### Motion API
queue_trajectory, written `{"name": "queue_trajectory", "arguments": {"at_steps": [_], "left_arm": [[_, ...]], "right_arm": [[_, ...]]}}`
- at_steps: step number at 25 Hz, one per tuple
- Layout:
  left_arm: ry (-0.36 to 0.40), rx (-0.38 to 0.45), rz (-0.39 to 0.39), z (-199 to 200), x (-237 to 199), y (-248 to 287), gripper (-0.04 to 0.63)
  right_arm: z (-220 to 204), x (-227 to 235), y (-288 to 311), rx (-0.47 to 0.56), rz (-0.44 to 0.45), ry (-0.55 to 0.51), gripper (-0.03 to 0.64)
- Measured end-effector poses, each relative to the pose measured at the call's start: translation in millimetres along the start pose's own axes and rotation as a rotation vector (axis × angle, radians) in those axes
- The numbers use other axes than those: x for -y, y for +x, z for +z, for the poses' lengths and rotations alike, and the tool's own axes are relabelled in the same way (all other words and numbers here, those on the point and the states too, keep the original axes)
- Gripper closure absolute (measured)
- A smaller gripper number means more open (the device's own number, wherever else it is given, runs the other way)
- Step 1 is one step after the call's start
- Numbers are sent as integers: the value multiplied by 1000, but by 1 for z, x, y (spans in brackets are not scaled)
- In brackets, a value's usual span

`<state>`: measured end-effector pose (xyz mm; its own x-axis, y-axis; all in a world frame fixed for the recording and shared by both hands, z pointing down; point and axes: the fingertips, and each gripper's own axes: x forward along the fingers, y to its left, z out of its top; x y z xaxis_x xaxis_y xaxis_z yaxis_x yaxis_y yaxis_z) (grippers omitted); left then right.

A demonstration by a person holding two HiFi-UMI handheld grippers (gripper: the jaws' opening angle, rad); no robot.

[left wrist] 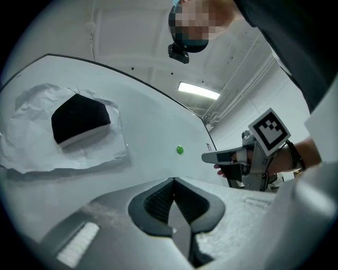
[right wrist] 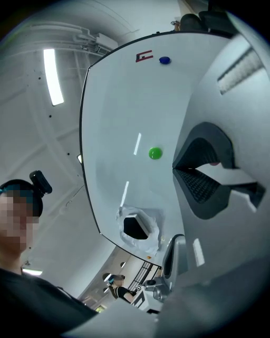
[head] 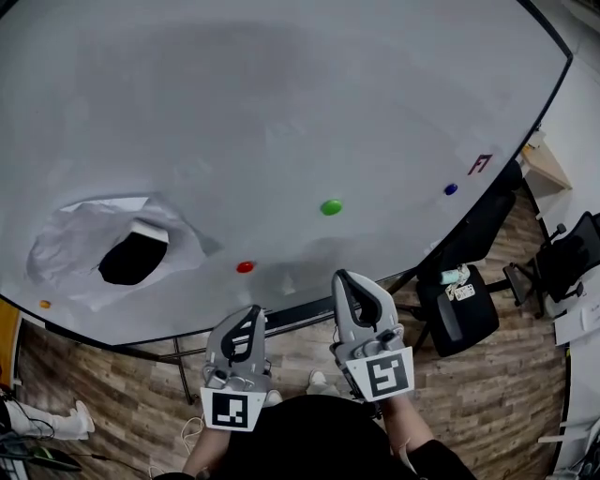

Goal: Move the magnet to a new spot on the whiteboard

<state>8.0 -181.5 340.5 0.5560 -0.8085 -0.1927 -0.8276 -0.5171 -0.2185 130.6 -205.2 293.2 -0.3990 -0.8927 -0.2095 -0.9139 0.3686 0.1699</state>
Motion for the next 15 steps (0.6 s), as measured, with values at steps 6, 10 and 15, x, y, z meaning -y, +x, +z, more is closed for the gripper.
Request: {"name": "queue_trajectory", "arguments": {"at_steps": [6, 10, 15], "left_arm": [[11, 3, 46, 2, 0, 9, 594], [28, -10, 73, 0, -1, 11, 594], [27, -15, 117, -2, -5, 12, 594]], "right_arm": [[11, 14, 23, 32, 21, -22, 612], [20, 15, 35, 71, 35, -56, 611], [32, 19, 46, 122, 41, -72, 606]]}}
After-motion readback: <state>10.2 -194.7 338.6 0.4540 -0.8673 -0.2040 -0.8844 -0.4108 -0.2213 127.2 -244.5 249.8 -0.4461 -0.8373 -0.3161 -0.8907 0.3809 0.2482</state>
